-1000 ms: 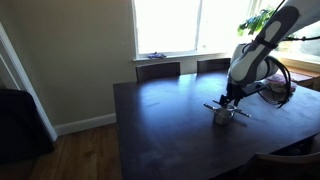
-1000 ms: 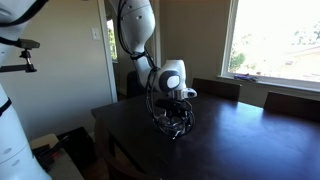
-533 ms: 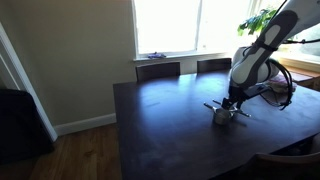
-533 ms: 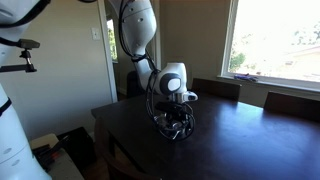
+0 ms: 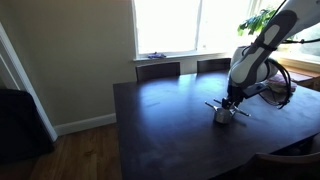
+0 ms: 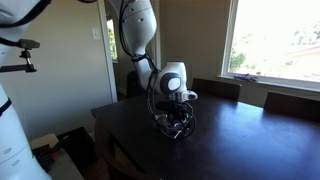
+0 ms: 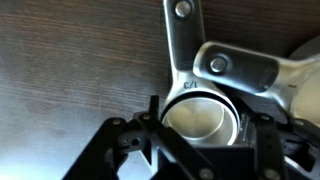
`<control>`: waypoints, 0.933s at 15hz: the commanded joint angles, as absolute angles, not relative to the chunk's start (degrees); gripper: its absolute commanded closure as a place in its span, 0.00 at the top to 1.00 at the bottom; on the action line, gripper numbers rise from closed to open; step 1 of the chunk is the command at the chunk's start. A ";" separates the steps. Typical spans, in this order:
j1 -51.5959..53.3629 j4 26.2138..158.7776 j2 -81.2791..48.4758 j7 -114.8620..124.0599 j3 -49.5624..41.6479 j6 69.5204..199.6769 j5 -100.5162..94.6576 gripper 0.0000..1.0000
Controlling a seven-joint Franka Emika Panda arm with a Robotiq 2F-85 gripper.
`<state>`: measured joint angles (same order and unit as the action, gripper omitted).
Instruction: Stack the measuring cups together from smallest to biggest
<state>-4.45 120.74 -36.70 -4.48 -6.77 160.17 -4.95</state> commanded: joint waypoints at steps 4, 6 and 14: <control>-4.76 123.03 -34.21 -6.27 -5.93 160.67 -6.61 0.45; -5.28 123.85 -32.99 -7.73 -5.15 160.99 -6.49 0.45; -6.61 124.72 -30.14 -11.87 -3.74 162.67 -6.76 0.45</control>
